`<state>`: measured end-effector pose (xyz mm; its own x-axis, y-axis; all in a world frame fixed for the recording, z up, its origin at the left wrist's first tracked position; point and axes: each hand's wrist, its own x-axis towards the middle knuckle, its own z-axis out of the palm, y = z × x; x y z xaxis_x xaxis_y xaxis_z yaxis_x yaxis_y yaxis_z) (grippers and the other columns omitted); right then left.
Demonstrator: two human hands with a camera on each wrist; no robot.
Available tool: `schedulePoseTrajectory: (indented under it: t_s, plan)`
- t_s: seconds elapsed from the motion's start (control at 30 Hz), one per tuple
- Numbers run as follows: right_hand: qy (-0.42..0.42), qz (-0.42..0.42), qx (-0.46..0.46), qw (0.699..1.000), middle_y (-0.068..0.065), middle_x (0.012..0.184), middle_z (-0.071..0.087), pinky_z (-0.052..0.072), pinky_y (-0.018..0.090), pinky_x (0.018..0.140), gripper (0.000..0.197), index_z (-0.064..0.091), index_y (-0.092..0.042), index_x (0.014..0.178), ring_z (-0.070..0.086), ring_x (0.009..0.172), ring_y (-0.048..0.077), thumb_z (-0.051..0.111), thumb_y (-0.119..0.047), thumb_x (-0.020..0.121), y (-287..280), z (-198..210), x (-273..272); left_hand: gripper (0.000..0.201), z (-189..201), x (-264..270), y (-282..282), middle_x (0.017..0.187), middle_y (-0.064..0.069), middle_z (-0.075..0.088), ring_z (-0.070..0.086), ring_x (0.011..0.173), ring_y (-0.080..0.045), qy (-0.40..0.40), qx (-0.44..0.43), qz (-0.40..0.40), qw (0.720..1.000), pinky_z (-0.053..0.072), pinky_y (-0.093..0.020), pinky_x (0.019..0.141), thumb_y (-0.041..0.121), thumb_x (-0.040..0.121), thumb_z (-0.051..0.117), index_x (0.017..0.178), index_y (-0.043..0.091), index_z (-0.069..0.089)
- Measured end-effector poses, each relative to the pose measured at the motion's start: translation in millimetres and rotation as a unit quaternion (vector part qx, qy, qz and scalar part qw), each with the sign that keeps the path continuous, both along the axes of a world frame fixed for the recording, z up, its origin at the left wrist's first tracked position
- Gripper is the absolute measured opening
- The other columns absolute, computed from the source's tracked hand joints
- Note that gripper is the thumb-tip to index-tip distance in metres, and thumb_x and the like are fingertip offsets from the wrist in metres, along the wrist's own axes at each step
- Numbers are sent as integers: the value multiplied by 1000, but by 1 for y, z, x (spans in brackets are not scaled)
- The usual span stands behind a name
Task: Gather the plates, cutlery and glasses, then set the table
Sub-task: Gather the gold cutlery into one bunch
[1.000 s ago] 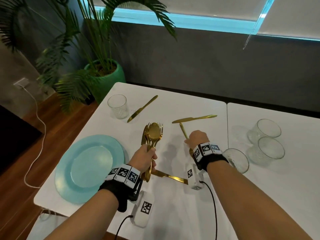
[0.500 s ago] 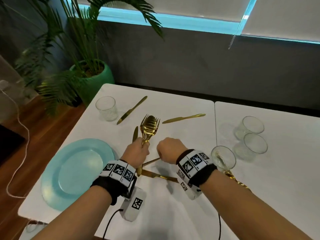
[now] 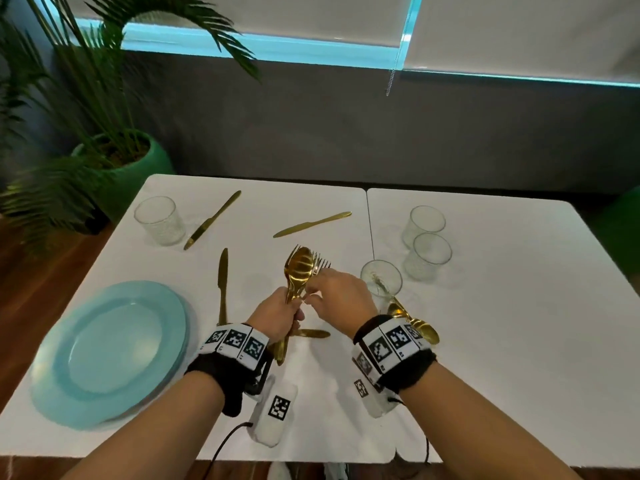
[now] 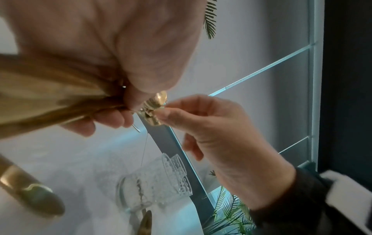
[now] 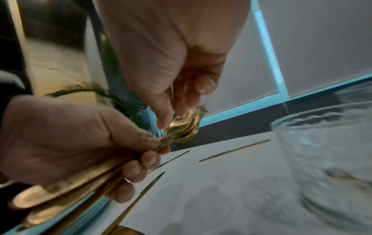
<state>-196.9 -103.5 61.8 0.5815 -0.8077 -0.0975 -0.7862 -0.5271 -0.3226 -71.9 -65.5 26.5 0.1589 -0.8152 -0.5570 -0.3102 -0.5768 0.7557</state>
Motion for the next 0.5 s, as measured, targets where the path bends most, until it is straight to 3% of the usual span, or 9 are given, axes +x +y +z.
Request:
schedulePoseTrajectory:
  t_s: [0.1,0.23,0.4,0.5]
  plan:
    - [-19,-131,24,991,-1,105,65,44,27,75,23,67,-18,105,61,98,18,52,-32,93,11,-6,-41,16,-2,-13,5,82,-6,56,54,67,-18,21,3,22,1000,55,-37,81,17,99,40,105,8,52]
    - [60,-296,100,948,5,102,69,45,26,72,22,66,-13,100,63,98,24,53,-27,90,18,-38,-101,13,-5,-24,12,81,-7,56,55,65,-20,74,18,64,995,54,-48,90,16,97,45,95,8,55]
    - [96,-358,172,913,7,111,65,48,30,81,31,60,-15,112,62,103,25,58,-35,88,24,-76,-138,14,-2,-36,19,73,-10,54,53,58,-19,115,6,109,987,53,-31,61,12,98,44,93,1,51]
    - [90,-389,187,897,9,109,65,47,29,78,31,59,-10,111,63,100,26,60,-31,87,24,-88,-139,15,0,-39,22,74,-11,57,56,60,-20,109,-1,107,988,56,-39,70,13,98,43,94,1,51]
